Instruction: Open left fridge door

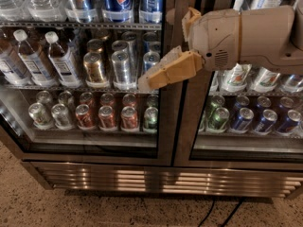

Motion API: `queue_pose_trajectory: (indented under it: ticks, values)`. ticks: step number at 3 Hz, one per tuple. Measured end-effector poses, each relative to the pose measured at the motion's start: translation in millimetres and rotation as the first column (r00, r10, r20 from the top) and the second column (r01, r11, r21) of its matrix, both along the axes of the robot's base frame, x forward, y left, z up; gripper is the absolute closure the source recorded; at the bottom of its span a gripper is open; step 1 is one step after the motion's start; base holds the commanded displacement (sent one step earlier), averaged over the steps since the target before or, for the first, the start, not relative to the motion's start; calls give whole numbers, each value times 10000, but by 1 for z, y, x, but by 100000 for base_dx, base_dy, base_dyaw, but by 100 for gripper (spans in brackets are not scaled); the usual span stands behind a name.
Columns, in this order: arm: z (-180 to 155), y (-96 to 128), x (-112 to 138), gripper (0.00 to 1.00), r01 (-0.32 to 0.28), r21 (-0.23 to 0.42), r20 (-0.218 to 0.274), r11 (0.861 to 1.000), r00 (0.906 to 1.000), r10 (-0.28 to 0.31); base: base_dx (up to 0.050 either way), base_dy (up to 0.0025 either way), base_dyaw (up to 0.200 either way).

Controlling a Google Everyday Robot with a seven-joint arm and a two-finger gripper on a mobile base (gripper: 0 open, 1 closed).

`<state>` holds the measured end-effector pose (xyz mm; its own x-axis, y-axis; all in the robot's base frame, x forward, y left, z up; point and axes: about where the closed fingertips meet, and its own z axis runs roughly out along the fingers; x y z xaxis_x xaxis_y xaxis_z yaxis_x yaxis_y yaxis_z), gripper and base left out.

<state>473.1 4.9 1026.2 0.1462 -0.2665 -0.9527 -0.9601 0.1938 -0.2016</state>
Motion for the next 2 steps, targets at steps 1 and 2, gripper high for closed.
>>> queue_pose_trajectory:
  ticks: [1,2]
  values:
    - [0,0,0,0,0,0,0,10000,10000,0,0,0,0]
    - [0,0,0,19,-1,0,0,10000,10000,1,0,0,0]
